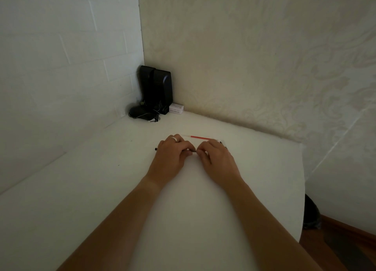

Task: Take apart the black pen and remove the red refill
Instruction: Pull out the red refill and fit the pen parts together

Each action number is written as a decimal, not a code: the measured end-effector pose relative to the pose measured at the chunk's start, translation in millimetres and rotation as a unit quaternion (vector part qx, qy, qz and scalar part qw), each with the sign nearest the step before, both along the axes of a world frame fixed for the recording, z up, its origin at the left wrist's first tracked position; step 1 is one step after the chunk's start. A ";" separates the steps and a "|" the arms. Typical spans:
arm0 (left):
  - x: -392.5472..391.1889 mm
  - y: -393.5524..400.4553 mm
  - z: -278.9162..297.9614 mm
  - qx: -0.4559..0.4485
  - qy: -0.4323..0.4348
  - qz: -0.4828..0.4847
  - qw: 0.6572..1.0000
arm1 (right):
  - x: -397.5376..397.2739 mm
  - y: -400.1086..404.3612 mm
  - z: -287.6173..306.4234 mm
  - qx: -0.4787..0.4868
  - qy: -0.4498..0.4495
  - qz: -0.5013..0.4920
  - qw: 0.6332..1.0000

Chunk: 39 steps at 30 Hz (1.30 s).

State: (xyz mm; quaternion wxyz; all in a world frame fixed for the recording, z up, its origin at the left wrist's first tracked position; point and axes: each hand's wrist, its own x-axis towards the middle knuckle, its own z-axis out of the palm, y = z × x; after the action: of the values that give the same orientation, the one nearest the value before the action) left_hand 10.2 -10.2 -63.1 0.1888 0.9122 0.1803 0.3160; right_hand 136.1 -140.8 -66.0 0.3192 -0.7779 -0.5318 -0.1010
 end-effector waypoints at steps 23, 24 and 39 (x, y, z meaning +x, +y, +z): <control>1.3 1.1 -0.9 -0.015 -0.009 -0.013 1.000 | -3.9 -1.4 5.8 -0.011 0.011 0.004 1.000; 1.2 0.8 -0.4 -0.016 -0.011 -0.011 1.000 | -4.0 -1.6 5.9 -0.007 0.012 0.005 1.000; -3.5 -4.9 7.7 -0.044 -0.029 -0.035 0.998 | -7.6 -3.7 9.9 -0.032 -0.006 0.031 0.999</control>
State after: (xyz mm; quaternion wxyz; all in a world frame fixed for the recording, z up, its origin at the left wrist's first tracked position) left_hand 6.7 -15.1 -55.4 0.2449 0.8993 0.1564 0.3269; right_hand 128.5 -144.6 -56.2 0.2943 -0.7699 -0.5608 -0.0786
